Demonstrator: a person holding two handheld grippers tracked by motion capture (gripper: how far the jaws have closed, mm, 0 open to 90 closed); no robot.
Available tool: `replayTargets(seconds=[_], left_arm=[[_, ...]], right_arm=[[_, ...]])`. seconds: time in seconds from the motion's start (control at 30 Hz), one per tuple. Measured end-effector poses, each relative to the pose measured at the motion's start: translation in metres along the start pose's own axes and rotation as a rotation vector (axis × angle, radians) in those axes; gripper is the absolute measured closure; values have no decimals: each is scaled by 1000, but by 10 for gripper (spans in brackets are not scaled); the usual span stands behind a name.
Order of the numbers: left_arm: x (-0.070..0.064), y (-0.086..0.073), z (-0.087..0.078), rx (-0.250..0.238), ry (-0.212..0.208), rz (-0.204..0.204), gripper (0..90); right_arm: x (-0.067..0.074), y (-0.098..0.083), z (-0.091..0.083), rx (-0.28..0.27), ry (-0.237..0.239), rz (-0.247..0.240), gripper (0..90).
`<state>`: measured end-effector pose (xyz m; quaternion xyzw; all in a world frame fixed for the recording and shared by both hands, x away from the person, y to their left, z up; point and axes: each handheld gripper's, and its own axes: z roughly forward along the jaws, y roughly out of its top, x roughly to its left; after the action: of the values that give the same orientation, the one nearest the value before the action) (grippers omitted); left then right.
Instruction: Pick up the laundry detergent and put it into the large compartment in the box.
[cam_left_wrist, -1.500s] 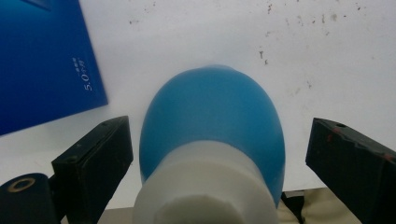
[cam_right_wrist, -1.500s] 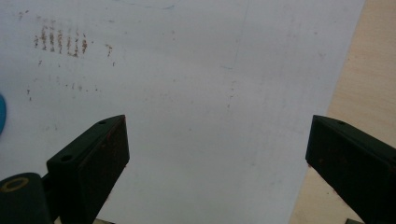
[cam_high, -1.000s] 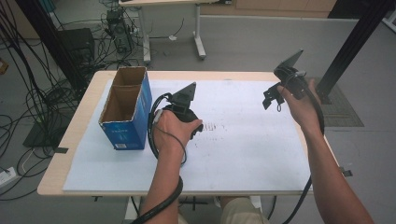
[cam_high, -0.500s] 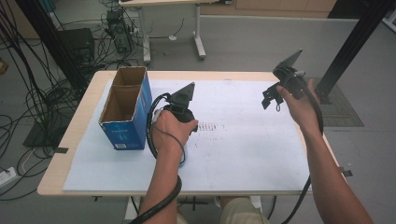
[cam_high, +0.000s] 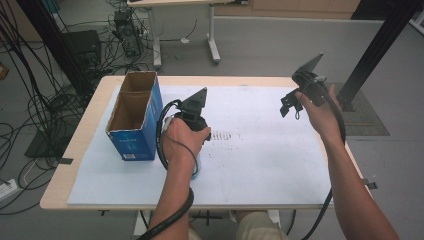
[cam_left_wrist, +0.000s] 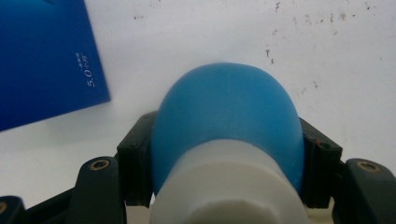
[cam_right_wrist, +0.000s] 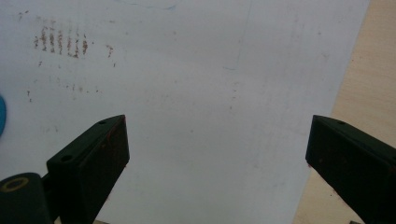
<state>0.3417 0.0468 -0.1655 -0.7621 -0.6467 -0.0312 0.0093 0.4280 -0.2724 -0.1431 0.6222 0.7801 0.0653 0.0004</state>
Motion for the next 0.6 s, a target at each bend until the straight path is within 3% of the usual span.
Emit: replayTargets(seconds=[0.6], left_arm=[[-1, 0, 0, 2, 2, 7, 362]], right_arm=[[0, 0, 0, 0, 0, 2, 58]])
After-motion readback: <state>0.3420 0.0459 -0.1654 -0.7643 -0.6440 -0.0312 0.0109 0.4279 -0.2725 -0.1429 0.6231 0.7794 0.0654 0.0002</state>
